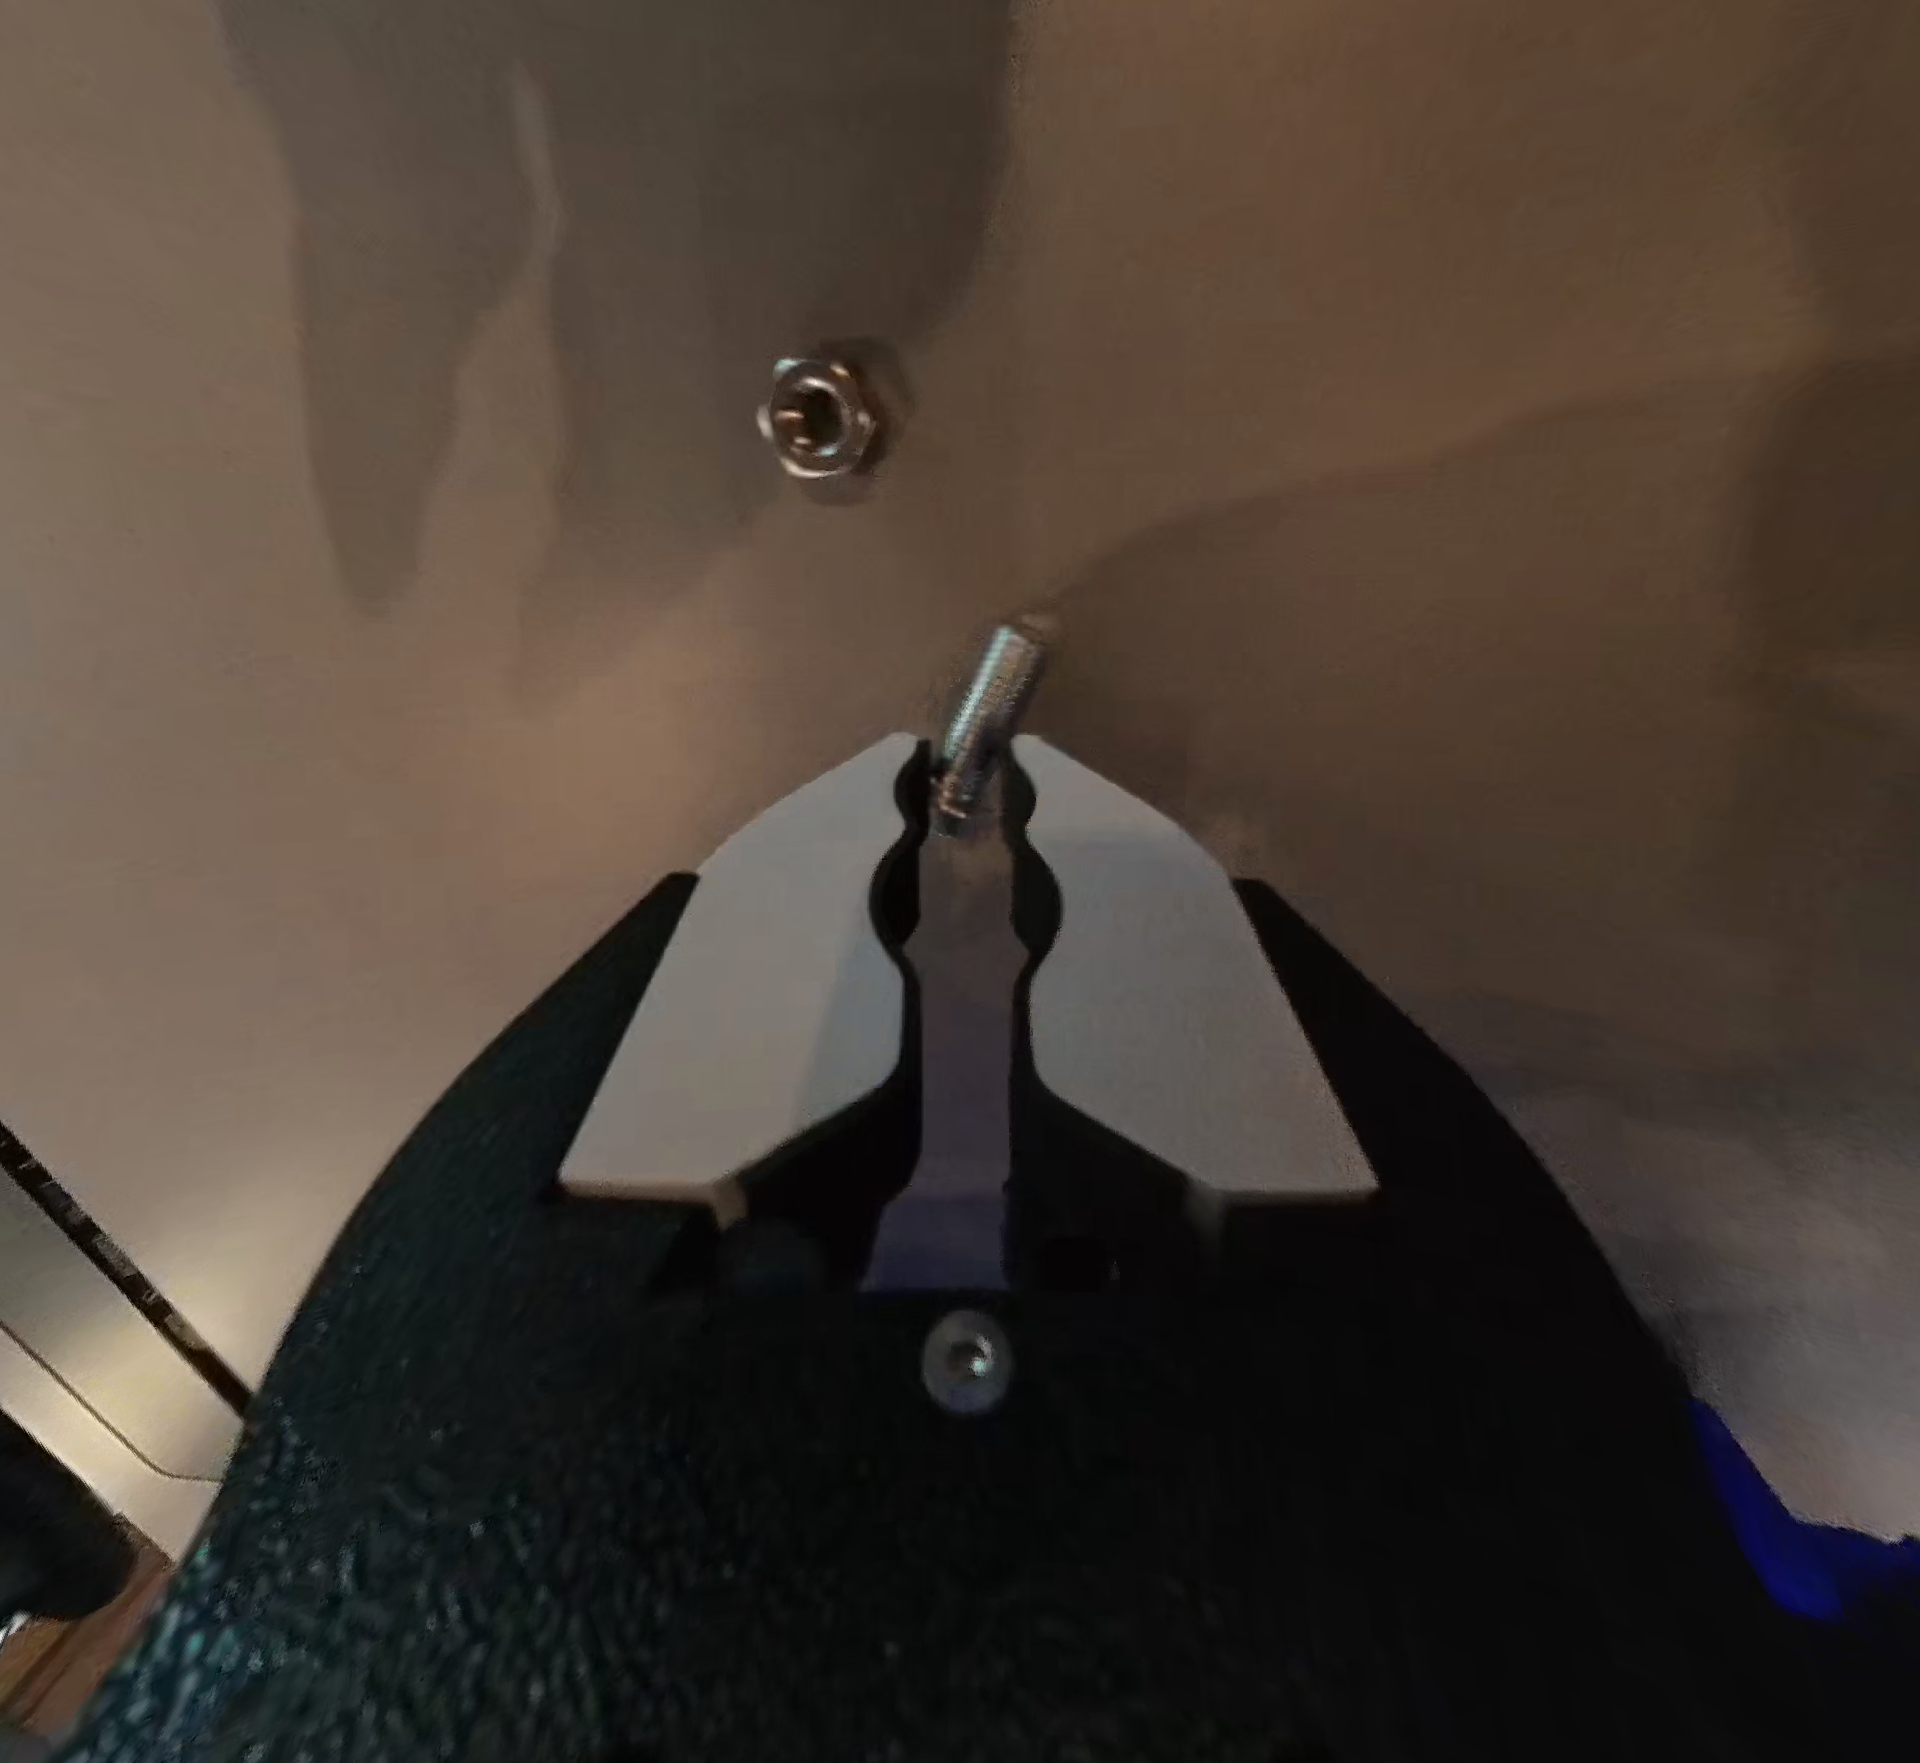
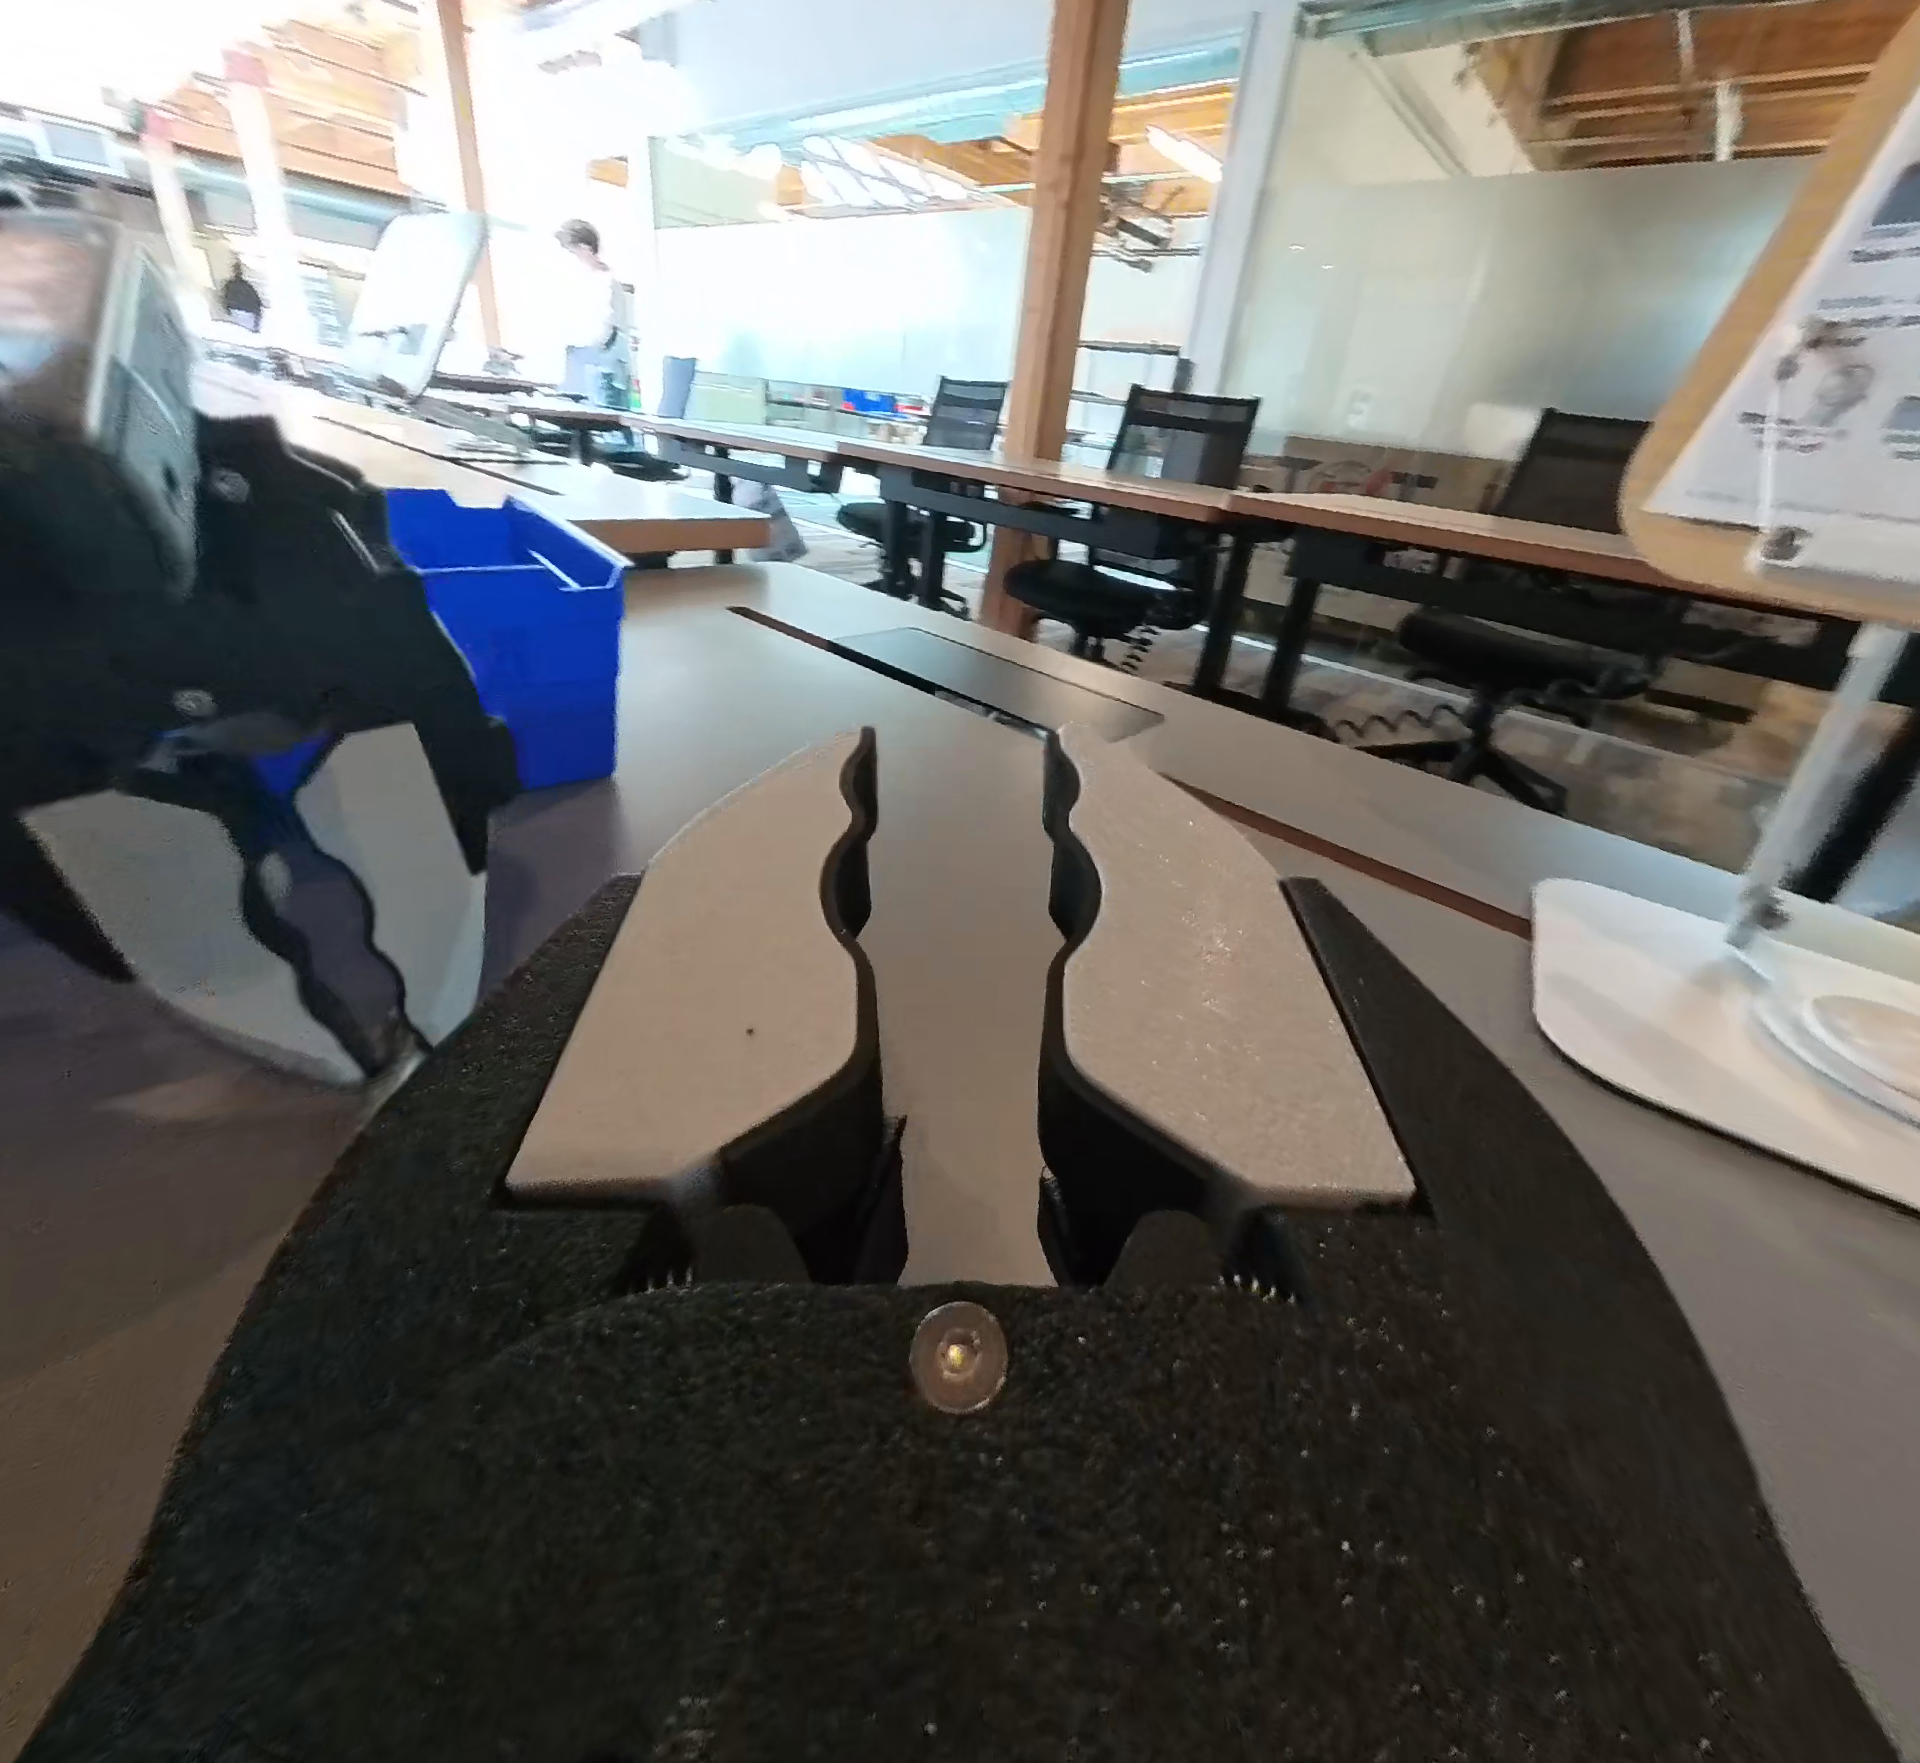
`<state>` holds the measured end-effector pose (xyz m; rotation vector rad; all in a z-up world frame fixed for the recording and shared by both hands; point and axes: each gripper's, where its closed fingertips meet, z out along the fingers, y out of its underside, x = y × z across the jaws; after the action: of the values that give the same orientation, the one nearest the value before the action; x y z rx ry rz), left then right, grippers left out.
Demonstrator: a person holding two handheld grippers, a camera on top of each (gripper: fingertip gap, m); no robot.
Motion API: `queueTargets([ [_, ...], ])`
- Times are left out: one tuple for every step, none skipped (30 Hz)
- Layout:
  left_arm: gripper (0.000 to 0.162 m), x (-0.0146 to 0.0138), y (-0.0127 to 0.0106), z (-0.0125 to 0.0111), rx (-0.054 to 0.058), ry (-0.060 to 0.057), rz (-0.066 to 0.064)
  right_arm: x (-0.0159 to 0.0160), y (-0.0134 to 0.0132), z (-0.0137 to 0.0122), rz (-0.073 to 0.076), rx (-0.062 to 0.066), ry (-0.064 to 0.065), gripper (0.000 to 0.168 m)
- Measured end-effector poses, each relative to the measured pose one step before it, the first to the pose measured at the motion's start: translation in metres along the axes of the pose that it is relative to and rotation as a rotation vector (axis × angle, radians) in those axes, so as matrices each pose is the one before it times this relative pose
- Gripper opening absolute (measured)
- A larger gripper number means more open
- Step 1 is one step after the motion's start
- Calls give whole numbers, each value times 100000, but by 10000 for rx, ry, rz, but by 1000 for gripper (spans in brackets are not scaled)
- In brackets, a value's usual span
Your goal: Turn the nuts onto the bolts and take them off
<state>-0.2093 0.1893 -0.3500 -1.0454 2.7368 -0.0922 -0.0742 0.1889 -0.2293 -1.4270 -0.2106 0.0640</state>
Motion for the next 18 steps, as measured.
queueTargets([
  [11, 127, 64, 85, -78, 10, 60, -239, -41, 22, 119, 4, -219, 31],
  [10, -71, -24, -53, 21, -104, -46, -238, 32, 42, 145, -30, -241, 32],
  [9, -403, -38, -186, 94, -304, -279, -344, 24, 26, 198, -40, -335, 34],
  [9, -874, -206, -416, 327, -603, -451, -646, -98, 15, 279, 29, -574, 34],
  [9, -1121, -592, -661, 735, -763, -576, -867, -214, -22, 376, 80, -738, 33],
  [9, -927, -1123, -818, 1174, -593, -742, -1170, -522, -69, 384, 294, -914, 32],
  [9, -535, -1583, -864, 1492, -305, -867, -1293, -493, -33, 394, 275, -965, 31],
  [9, -43, -1766, -809, 1602, -2, -778, -1001, -292, 47, 404, 115, -737, 31],
  [9, 205, -1600, -648, 1463, 108, -611, -792, -113, 113, 252, 7, -555, 32],
  [9, 267, -1169, -458, 1134, 94, -385, -647, -83, 124, 41, 2, -405, 31],
  [9, 241, -688, -274, 760, 36, -191, -583, -28, 137, -123, -11, -304, 30],
  [9, 67, -245, -126, 387, -70, -111, -531, 100, 171, -206, -95, -229, 28],
  [9, 133, -36, -43, 183, -6, -48, -411, 248, 210, -217, -195, -146, 27],
  [9, 276, -90, 12, 178, 107, -30, -344, 319, 251, -167, -231, -117, 26],
  [9, 282, -203, 13, 227, 126, -69, -385, 298, 256, -99, -195, -178, 26],
  [9, 229, -167, 23, 158, 129, -79, -294, 182, 224, -18, -84, -131, 27],
  [9, 161, -77, 42, 72, 77, -14, -199, 124, 178, 21, -32, -93, 27],
  [9, 77, -46, 26, 43, 12, 41, -98, 220, 139, 21, -89, -55, 26],
])
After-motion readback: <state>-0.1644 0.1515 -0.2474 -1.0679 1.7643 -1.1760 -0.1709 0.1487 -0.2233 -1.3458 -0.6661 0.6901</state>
